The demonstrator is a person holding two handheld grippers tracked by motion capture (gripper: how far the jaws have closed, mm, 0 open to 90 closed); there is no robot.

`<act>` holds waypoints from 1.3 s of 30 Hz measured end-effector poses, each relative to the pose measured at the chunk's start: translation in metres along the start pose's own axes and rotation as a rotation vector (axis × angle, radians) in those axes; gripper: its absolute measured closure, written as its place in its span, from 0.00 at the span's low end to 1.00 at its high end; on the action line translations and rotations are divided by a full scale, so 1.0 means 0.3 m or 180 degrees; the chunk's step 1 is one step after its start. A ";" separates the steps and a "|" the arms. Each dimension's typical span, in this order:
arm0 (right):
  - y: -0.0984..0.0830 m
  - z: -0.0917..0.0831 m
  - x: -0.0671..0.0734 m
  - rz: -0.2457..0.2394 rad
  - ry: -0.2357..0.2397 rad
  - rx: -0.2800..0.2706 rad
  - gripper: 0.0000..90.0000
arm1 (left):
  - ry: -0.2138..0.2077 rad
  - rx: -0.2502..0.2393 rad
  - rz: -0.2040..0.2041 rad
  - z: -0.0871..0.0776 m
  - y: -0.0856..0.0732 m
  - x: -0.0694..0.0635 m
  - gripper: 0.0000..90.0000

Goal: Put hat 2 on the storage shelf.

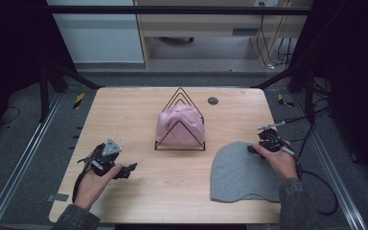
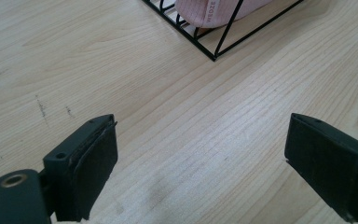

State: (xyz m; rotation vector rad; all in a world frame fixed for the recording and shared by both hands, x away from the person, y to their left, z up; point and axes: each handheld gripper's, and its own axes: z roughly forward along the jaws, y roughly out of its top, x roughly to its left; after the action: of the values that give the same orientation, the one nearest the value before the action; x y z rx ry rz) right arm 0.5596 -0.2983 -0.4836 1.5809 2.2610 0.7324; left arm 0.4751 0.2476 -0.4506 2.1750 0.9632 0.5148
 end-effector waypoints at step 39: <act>0.051 -0.342 0.288 -0.0998 0.0567 -0.0457 0.94 | -0.0509 0.0321 -0.0012 0.049 -0.003 -0.049 0.09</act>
State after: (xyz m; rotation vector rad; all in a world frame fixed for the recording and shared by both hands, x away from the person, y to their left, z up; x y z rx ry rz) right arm 0.4890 -0.2383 -0.3852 1.1007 2.4401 0.9519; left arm 0.4737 0.2305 -0.4624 2.2648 0.9233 0.2906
